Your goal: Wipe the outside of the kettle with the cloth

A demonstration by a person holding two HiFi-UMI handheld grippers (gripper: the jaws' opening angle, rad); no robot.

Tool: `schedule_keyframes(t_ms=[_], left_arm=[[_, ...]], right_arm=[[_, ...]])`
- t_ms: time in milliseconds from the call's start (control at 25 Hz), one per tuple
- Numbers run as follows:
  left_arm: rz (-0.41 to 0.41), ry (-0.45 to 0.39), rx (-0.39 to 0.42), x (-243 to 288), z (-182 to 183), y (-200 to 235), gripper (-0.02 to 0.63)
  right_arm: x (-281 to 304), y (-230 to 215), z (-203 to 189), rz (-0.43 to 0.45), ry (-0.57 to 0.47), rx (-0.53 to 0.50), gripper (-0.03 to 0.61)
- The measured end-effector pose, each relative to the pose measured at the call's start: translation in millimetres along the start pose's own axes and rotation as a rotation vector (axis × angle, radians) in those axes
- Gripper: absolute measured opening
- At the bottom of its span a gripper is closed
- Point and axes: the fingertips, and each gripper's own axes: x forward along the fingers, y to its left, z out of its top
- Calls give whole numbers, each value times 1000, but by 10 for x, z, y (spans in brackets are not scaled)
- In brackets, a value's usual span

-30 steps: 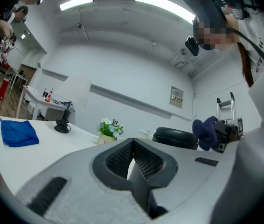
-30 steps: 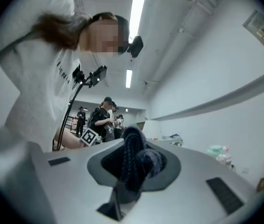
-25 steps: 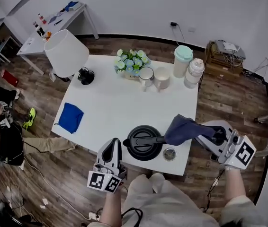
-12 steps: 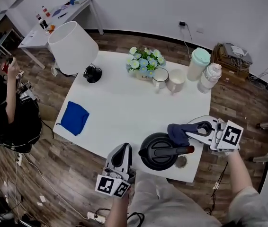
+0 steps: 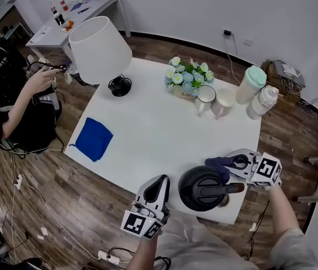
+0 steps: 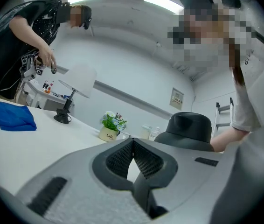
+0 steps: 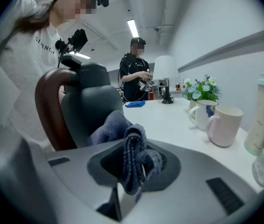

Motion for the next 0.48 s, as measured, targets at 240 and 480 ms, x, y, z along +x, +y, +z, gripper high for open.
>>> schedule_keyframes(t_ms=[240,480], left_arm=[[7,6,-24,-14,-82,98,8],[10,11,-39,-20,-144,135,8]], right_arm=[[167,-93,-280,-11,118,11,52],[-140,-283,407,-57,-84,-3,52]])
